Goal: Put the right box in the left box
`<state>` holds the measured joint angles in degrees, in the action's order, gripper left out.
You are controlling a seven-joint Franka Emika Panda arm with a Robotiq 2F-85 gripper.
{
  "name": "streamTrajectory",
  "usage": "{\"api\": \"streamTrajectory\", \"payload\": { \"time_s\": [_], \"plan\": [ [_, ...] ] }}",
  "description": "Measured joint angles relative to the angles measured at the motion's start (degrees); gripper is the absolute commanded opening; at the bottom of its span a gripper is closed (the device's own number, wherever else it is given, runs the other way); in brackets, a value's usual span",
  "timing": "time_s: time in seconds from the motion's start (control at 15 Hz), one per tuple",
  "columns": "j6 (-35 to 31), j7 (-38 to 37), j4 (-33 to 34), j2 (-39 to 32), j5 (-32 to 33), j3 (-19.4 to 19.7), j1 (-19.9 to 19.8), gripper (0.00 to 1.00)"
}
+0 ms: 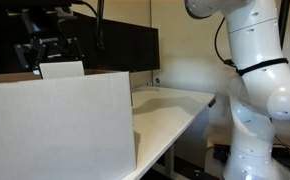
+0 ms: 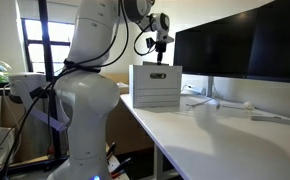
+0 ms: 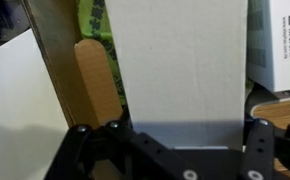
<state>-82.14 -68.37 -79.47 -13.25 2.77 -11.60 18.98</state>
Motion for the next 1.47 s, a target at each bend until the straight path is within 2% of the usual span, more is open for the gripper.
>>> {"api": "streamTrajectory", "payload": {
  "time_s": [0.07,0.2,1.47],
  "plan": [
    [0.0,0.02,-0.14,0.0,0.0,0.02,0.0,0.97],
    [0.0,0.13,-0.36,0.0,0.0,0.05,0.0,0.99],
    [0.0,0.61,-0.35,1.67,-0.01,-0.77,0.13,1.0]
  ]
}}
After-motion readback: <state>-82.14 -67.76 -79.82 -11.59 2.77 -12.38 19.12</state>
